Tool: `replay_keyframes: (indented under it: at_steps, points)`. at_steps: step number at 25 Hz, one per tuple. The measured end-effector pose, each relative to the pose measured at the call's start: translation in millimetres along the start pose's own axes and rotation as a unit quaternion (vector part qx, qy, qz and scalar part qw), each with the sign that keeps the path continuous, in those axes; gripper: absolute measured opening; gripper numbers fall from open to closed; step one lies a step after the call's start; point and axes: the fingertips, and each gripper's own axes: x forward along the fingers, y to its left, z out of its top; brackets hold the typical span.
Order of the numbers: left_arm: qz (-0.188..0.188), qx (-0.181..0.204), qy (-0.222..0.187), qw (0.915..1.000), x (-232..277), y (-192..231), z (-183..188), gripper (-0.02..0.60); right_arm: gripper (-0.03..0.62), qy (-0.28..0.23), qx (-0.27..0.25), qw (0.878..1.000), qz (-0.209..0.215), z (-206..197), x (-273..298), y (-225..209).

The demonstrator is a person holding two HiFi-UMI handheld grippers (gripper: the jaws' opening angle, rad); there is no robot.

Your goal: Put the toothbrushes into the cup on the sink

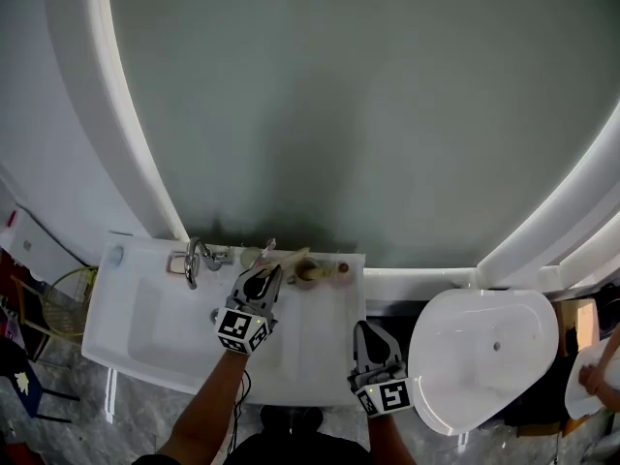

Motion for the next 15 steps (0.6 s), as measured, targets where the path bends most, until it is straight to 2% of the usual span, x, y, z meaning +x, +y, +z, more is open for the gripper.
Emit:
replay_keyframes:
  at_steps: [6, 10, 15]
  points:
    - [-0.012, 0.009, 0.03, 0.9995, 19.1, -0.3, -31.2, 0.049, 0.028, 0.01, 0.013, 1.0, -0.009, -12.6, -8.6, -0.8]
    - [-0.017, 0.028, 0.043, 0.9985, 26.9, 0.4, -47.6, 0.049, 0.028, 0.008, 0.014, 1.0, -0.012, -18.1, -10.5, -3.4]
    - [-0.014, 0.026, 0.052, 0.9982, 29.0, 5.0, -64.1, 0.049, 0.026, 0.003, 0.02, 1.0, -0.016, -18.3, -14.3, -5.0]
